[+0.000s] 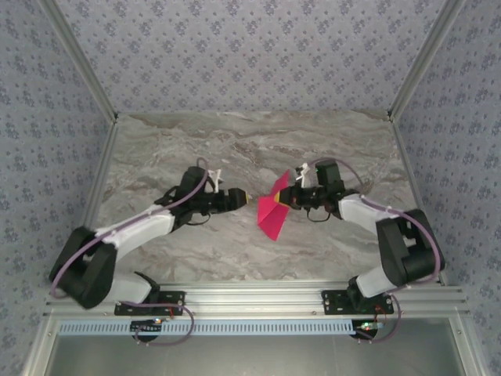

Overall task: Fold a paper plane with a square sheet of paper (fold left side to right side)
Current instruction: Turn over the paper at the center of the table.

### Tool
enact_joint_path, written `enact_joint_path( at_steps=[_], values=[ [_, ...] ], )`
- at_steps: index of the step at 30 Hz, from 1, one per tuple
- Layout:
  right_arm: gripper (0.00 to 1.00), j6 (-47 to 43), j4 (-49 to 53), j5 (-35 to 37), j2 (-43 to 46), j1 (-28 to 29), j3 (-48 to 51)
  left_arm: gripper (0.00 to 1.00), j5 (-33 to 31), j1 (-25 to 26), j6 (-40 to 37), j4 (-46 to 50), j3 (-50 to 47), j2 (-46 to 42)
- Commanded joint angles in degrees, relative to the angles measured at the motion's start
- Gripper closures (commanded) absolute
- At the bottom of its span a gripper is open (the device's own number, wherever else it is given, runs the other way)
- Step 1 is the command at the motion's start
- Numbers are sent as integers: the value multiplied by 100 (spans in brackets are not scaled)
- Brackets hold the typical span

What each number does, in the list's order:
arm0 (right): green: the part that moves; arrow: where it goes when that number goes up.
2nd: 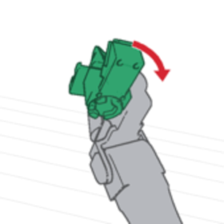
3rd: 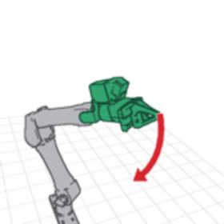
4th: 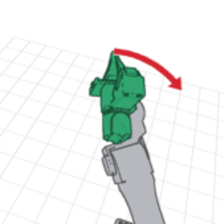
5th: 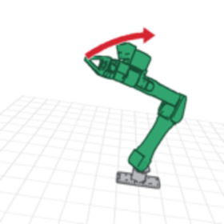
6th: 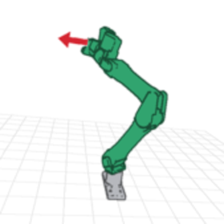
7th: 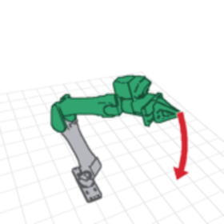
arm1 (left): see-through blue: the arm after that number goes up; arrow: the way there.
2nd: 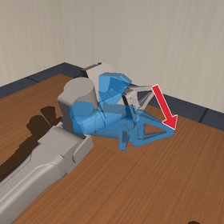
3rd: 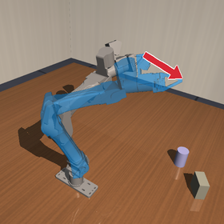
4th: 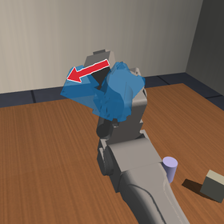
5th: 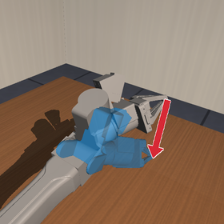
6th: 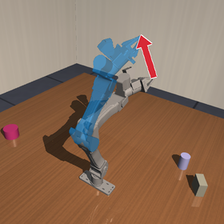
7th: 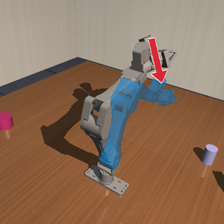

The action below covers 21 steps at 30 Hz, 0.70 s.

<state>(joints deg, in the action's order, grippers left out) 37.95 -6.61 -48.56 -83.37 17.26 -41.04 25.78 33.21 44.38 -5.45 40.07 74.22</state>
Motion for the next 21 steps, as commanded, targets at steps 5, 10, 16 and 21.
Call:
enact_joint_path(
  at_steps=[5, 10, 16, 21],
  values=[
    [100, 136, 114, -1007, 1127, -211, -957, 12, 658, -196, 770, -864, -99, -1366],
    [99, 404, 98, -1130, 1354, 94, -1712, 11, 926, -187, 1255, -1841, -66, -1644],
    [97, 541, 142, -1034, 1320, 689, -2326, 11, 1042, -112, 1596, -2652, -18, -1669],
    [97, 629, 146, -980, 1242, 999, -2579, 17, 1052, 1, 1729, -3136, -10, -1726]
  ],
)
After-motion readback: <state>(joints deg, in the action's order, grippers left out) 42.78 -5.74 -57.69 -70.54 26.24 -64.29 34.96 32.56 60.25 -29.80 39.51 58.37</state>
